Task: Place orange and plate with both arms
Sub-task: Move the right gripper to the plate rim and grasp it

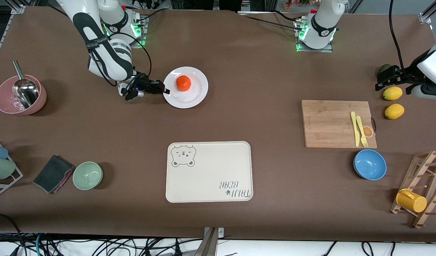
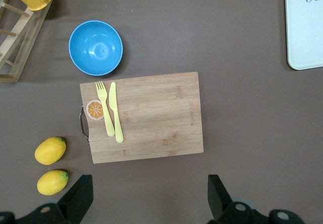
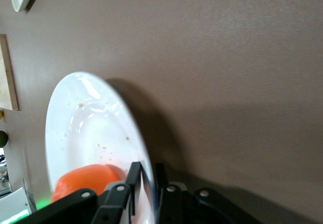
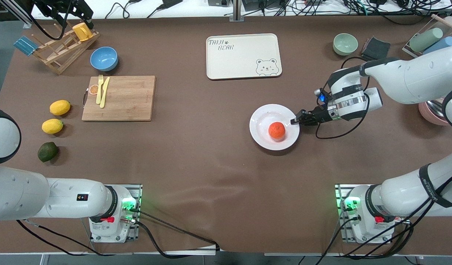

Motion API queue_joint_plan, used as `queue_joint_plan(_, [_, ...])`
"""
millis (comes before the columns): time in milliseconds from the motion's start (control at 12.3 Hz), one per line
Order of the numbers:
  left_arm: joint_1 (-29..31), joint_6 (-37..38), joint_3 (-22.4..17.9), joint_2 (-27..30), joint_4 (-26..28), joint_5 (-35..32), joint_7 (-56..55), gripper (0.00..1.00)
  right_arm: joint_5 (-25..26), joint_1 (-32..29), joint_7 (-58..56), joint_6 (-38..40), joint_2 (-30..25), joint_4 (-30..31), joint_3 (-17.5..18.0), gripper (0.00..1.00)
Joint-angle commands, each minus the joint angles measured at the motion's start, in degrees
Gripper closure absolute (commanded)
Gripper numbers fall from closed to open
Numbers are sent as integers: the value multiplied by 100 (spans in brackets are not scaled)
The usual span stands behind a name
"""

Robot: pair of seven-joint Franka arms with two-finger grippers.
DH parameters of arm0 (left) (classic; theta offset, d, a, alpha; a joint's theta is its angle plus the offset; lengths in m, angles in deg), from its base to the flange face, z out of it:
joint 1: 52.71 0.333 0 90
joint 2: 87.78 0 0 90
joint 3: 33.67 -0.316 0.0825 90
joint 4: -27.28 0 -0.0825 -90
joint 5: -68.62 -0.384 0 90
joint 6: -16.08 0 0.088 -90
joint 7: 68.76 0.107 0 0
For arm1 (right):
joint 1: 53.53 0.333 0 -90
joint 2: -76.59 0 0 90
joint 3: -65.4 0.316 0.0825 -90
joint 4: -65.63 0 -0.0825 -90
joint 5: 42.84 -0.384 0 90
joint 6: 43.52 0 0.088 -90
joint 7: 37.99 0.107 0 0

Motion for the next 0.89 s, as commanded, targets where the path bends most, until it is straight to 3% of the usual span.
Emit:
queue_joint_plan(0, [-30,131,-4,-77,-173,-93,98,0,-385,-33,-577,-90,275,-19,34,98])
queue_joint_plan(810, [-38,131,-4,-113,-173,-84,98,0,-465,-51,-552,-117,284,-572,26,100])
